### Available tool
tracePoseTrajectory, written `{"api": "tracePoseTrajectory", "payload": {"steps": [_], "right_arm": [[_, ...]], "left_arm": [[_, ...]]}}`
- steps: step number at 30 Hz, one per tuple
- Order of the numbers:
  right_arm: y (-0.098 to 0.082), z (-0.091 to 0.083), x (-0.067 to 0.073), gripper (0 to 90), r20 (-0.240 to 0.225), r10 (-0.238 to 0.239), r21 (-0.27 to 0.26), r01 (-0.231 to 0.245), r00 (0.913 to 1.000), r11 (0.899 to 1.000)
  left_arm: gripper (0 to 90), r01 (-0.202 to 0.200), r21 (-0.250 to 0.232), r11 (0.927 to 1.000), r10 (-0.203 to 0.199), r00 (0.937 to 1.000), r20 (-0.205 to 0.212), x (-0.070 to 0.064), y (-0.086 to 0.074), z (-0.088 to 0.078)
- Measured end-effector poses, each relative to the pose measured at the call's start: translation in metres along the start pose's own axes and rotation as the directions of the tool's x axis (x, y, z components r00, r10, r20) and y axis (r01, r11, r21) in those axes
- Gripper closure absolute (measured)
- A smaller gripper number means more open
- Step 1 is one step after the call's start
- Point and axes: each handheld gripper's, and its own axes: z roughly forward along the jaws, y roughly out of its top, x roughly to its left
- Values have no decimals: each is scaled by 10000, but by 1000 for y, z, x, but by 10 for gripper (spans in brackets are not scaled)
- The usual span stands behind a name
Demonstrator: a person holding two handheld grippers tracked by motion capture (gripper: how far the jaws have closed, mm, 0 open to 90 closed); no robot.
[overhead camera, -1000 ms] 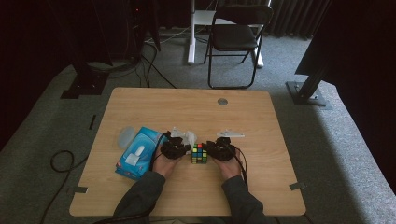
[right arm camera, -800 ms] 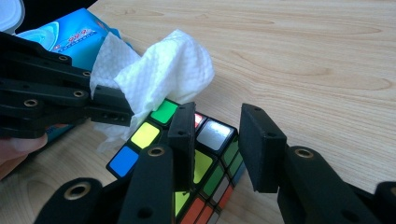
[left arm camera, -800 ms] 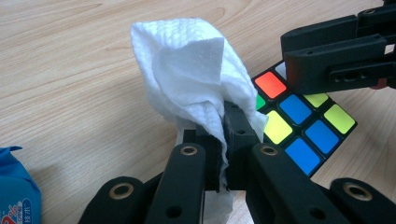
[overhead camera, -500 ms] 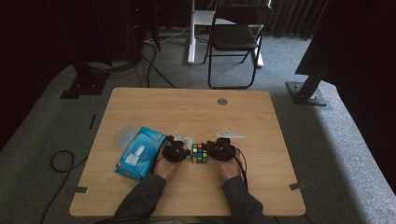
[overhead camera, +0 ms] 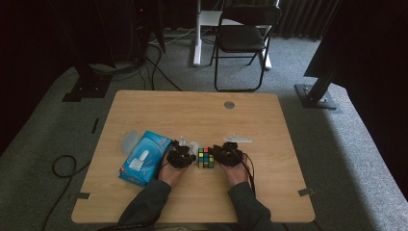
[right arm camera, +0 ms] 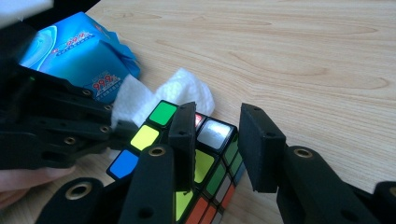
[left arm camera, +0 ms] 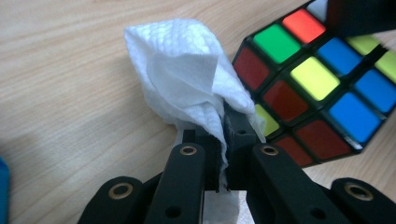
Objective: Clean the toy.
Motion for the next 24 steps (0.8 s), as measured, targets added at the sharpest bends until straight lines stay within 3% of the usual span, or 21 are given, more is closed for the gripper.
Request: {"api": "tracePoseTrajectory", "payload": {"steps": [11,15,24], "right_arm": [[0,0,0,674,0,84,-22,-84,10000,10000],[-1,0,0,675,-8,114,-42,-114,9999,9999],[-1,0,1,677,65,143,-63,-143,9999,9999]], "left_arm": [[872,-233,-820,9964,254,9994,247,-8,9,-30],[873,-533,-672,9963,550,9982,243,-12,9,-31],[873,-500,-425,9978,509,9985,202,-9,7,-23]]}}
